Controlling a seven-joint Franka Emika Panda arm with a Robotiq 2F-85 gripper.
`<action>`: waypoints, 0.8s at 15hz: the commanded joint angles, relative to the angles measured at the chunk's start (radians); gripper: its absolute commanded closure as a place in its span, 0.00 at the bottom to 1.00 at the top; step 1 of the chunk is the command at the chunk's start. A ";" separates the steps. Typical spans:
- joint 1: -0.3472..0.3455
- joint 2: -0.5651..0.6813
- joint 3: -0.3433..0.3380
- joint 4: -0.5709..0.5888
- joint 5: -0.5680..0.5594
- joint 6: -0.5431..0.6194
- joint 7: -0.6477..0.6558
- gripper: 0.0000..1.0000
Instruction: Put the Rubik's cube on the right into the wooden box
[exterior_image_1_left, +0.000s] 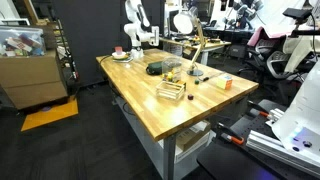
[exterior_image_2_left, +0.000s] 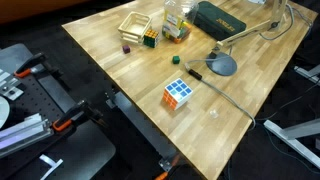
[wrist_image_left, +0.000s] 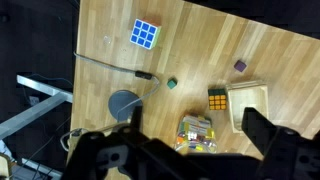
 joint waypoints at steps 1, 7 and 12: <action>0.000 0.001 0.000 0.002 0.001 -0.002 0.000 0.00; 0.022 0.124 -0.010 0.013 0.068 0.006 -0.027 0.00; 0.011 0.197 -0.023 0.016 0.185 -0.007 -0.046 0.00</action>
